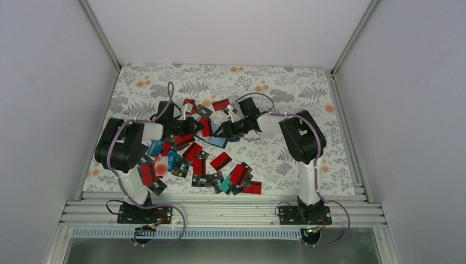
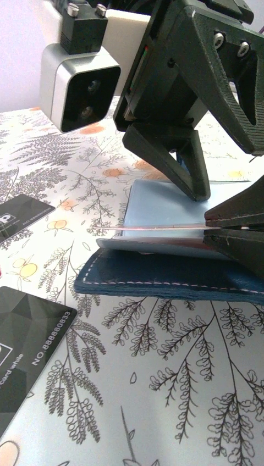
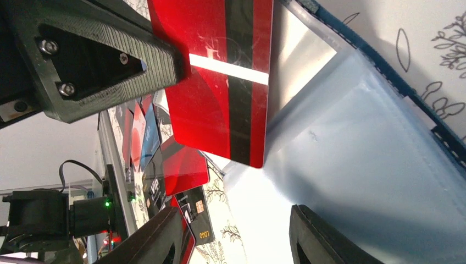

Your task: Put the credit cards into the card holder

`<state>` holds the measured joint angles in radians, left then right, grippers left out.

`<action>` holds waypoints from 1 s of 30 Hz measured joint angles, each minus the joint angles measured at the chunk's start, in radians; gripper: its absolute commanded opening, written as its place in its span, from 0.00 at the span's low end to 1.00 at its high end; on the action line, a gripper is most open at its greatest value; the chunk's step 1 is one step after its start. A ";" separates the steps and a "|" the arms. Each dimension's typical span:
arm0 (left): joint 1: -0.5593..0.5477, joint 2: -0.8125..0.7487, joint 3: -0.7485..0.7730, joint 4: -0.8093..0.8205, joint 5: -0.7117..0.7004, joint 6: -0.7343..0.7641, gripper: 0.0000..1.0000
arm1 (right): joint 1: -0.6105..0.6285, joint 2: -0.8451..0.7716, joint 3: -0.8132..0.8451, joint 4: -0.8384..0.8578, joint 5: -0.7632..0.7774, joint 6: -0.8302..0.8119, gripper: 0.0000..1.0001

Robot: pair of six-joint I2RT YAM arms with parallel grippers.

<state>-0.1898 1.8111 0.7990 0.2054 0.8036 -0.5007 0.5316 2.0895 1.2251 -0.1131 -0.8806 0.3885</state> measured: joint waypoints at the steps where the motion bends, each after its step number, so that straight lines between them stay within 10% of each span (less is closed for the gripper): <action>1: 0.000 0.000 0.004 -0.003 -0.005 0.000 0.02 | 0.000 -0.002 0.000 -0.003 0.003 -0.001 0.51; 30: -0.013 0.019 -0.003 -0.014 0.003 0.025 0.02 | -0.047 -0.114 -0.148 -0.002 0.055 -0.010 0.49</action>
<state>-0.2028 1.8297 0.7963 0.1909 0.8062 -0.4759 0.4847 1.9755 1.0771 -0.1150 -0.8257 0.3786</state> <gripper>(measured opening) 0.028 0.500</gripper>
